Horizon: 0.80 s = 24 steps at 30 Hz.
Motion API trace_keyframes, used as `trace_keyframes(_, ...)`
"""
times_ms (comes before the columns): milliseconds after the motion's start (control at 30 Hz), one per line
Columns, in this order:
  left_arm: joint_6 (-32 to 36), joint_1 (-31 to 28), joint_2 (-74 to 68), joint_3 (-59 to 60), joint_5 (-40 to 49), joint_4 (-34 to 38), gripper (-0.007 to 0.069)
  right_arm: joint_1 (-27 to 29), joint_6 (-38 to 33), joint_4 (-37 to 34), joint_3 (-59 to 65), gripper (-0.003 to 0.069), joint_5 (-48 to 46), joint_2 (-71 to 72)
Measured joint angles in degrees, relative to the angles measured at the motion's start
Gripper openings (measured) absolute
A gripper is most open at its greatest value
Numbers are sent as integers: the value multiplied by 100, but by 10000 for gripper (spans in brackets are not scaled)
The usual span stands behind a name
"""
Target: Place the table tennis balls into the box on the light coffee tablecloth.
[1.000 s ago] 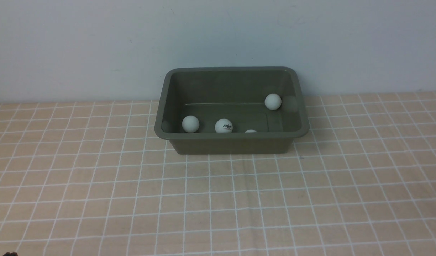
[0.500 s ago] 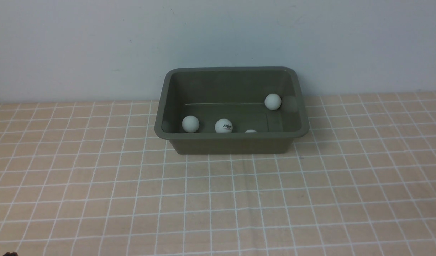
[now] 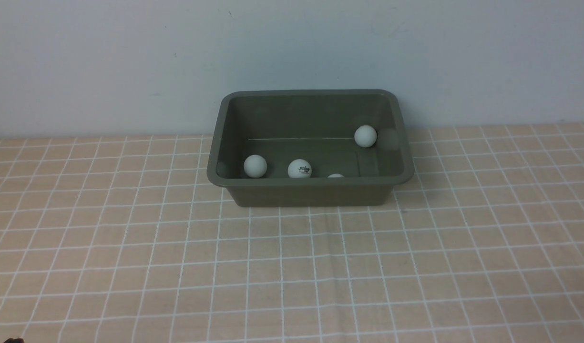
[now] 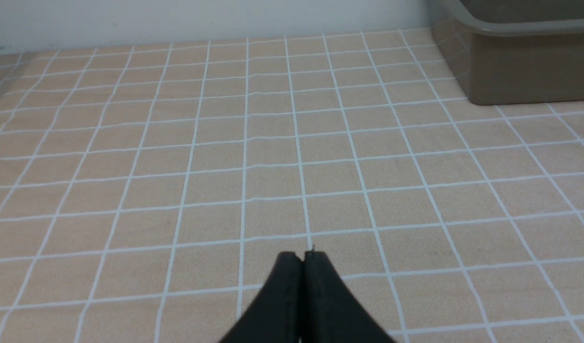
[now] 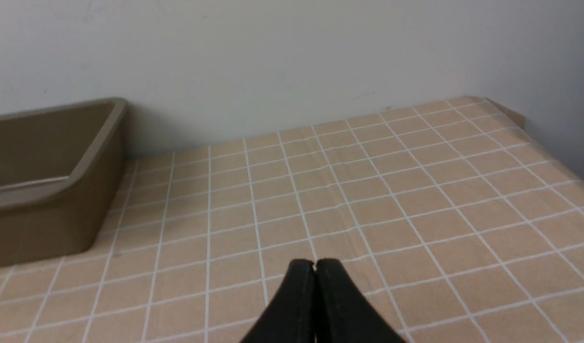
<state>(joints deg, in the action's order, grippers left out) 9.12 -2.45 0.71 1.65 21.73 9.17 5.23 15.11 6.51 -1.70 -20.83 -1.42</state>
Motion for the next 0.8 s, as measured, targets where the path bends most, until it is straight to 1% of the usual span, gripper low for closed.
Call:
trace_keyframes(100, 0, 0, 0, 0, 0, 0, -69, 0, -663, -434, 171, -19, 81, 0)
trace_keyframes(200, 0, 0, 0, 0, 0, 0, -69, 0, -998, -651, 264, -19, 100, 0)
trace_keyframes(500, 0, 0, 0, 0, 0, 0, -69, 0, -1116, -1054, 345, -19, 123, 0)
trace_keyframes(800, 0, 0, 0, 0, 0, 0, -69, 0, -1116, -1093, 340, -19, 22, 0)
